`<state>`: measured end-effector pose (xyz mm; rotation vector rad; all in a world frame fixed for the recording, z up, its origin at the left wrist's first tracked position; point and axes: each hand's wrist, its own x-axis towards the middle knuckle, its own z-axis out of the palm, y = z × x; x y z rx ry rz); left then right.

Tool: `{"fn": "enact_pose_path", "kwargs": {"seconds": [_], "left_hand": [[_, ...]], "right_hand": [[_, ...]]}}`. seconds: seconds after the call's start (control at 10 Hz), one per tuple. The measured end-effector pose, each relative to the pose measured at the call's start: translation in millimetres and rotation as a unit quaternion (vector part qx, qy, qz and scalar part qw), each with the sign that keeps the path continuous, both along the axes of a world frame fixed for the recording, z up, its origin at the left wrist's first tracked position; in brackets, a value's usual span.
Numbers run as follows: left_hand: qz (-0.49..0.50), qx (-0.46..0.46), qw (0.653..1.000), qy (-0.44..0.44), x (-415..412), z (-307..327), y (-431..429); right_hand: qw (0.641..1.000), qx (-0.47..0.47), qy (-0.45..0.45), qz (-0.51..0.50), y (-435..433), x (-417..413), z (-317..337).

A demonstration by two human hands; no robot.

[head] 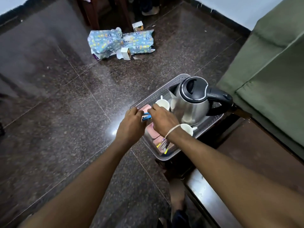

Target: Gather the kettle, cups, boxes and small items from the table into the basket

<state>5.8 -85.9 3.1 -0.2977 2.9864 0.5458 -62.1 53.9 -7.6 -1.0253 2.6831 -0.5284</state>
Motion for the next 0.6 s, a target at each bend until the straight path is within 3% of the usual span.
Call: {"fn": "enact_pose_path", "kwargs": {"seconds": [0.3,0.6], "left_hand": [[0.035,-0.073,0.995,-0.050,-17.9,-13.2,-3.6],[0.035,-0.041,0.998,-0.045,-13.5,-21.2,0.0]], "right_hand": [[0.998,0.054,-0.002,0.043,-33.5,-27.4,-9.7],[0.998,0.038,-0.007,0.039,-23.0,-19.6,-12.5]]}}
